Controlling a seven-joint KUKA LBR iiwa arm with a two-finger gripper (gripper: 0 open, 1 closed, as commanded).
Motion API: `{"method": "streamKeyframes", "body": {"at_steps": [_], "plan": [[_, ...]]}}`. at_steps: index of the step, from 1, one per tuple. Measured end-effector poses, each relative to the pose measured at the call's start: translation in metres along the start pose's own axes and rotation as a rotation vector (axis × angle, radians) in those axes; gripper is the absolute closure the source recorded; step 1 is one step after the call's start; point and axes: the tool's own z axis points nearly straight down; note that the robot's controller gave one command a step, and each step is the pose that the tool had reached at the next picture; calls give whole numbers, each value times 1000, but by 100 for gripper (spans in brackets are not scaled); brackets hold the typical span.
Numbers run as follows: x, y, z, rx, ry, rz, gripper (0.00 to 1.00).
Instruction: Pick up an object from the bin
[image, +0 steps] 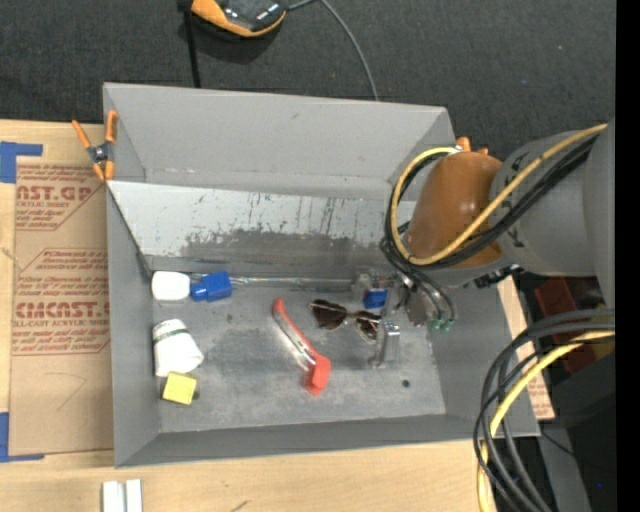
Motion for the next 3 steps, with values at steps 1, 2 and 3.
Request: {"method": "streamKeyframes", "body": {"at_steps": [1, 2, 3], "plan": [[-1, 14, 21, 1, -4, 240, 100], [-1, 14, 21, 1, -4, 240, 100], [-3, 12, -14, 0, 2, 251, 100]]}}
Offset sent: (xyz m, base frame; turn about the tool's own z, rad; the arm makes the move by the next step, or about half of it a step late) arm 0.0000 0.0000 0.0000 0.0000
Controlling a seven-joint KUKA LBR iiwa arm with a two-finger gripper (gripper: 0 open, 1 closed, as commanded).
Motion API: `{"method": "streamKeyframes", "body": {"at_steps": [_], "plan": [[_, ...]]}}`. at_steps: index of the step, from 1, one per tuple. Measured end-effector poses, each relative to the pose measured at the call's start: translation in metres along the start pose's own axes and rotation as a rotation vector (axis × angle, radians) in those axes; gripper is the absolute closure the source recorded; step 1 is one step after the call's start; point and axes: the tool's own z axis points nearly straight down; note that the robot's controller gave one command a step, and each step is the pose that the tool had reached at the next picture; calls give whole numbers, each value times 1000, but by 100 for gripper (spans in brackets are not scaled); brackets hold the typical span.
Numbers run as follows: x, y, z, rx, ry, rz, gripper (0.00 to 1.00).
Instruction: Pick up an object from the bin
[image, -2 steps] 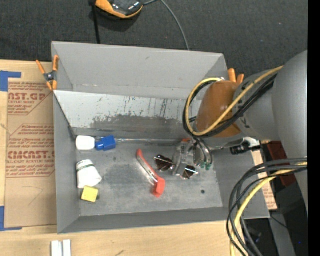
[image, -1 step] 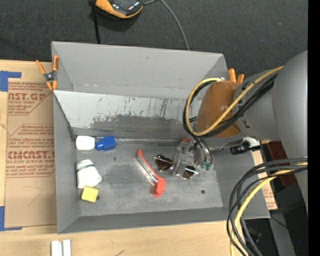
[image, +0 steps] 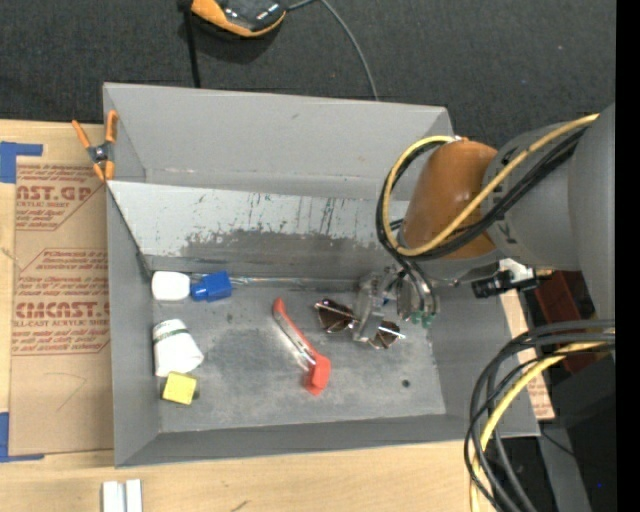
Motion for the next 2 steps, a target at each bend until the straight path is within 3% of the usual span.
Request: {"method": "streamKeyframes", "body": {"at_steps": [2], "plan": [[-5, 7, -121, -1, -1, -20, 100]]}}
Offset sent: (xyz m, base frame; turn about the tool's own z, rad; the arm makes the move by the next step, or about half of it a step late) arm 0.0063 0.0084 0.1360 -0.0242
